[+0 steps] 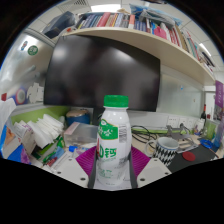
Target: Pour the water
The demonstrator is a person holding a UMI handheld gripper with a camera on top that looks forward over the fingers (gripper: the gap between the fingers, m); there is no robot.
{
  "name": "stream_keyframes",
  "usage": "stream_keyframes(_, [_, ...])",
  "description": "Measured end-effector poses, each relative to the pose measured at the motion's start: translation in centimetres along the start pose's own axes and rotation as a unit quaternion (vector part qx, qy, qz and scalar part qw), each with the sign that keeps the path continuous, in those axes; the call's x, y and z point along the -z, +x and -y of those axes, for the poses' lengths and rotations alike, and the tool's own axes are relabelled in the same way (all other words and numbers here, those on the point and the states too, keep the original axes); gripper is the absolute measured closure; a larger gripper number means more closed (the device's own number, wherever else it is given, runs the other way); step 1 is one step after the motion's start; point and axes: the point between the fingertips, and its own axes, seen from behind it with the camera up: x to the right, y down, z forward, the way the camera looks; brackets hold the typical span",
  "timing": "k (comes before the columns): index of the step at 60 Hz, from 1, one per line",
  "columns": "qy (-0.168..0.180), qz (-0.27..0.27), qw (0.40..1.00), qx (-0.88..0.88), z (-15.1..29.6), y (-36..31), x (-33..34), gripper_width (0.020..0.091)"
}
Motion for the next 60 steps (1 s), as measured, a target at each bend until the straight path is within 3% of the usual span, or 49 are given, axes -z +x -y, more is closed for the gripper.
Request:
stream_keyframes(8, [-0.003,0.006,1.0,-0.019,0.6,0.0,-0.4,0.0667])
stream_keyframes(16, [-0.007,0.013,0.999,-0.038,-0.3,-0.1,-0.3,0.0672])
stream_keyframes(22, [-0.028,0.021,0.998,-0.053,-0.1,-0.4,-0.4,0.0672])
stream_keyframes(33, [-0.044,0.042,0.979,-0.197,3.6,-0.3,-1.2,0.0672])
stream_keyframes(37, [-0.038,0.036,0.954,-0.295,5.1,0.6,-1.4,0.0671])
stream_keyframes(47, [0.025,-0.009,0.84,-0.541,9.5,4.9,-2.3,0.067])
stream_keyframes(60, [0.024,-0.036,0.721,-0.691,9.4,8.4,-3.9,0.0672])
